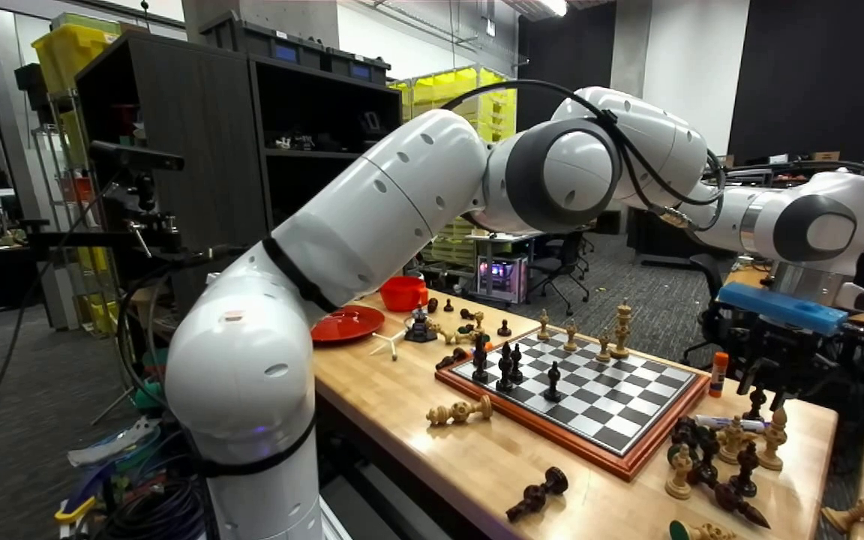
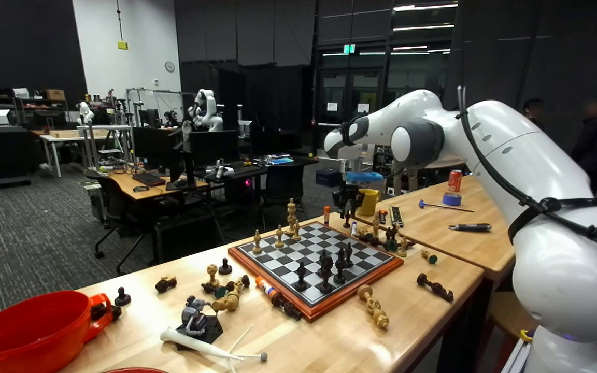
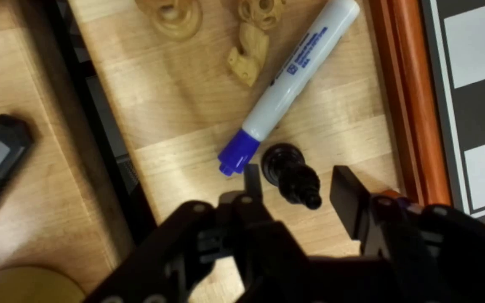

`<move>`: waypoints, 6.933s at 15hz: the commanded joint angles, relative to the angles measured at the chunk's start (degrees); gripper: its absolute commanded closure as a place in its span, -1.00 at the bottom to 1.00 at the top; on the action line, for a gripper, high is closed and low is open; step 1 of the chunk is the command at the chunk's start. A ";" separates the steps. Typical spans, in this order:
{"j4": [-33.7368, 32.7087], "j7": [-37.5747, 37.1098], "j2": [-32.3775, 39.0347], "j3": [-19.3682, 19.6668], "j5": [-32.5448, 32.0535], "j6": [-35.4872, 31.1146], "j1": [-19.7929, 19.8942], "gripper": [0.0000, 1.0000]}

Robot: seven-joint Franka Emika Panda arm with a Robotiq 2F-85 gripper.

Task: Pick up a black chess piece from the table and put it on the chessboard

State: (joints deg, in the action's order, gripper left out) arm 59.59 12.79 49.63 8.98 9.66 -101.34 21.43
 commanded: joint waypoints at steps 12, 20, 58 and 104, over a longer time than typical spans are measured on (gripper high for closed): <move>1.32 1.09 -2.69 0.47 -0.48 0.47 -0.05 0.88; 17.21 4.45 -15.85 0.35 -1.23 3.86 -1.60 0.88; 55.73 -2.15 -39.11 -1.41 -10.36 -5.63 -11.45 0.88; 70.53 0.01 -57.75 -1.24 -16.36 -21.47 -12.82 -1.00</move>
State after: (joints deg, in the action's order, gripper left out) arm 127.31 11.15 -2.69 7.59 -4.59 -122.62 9.08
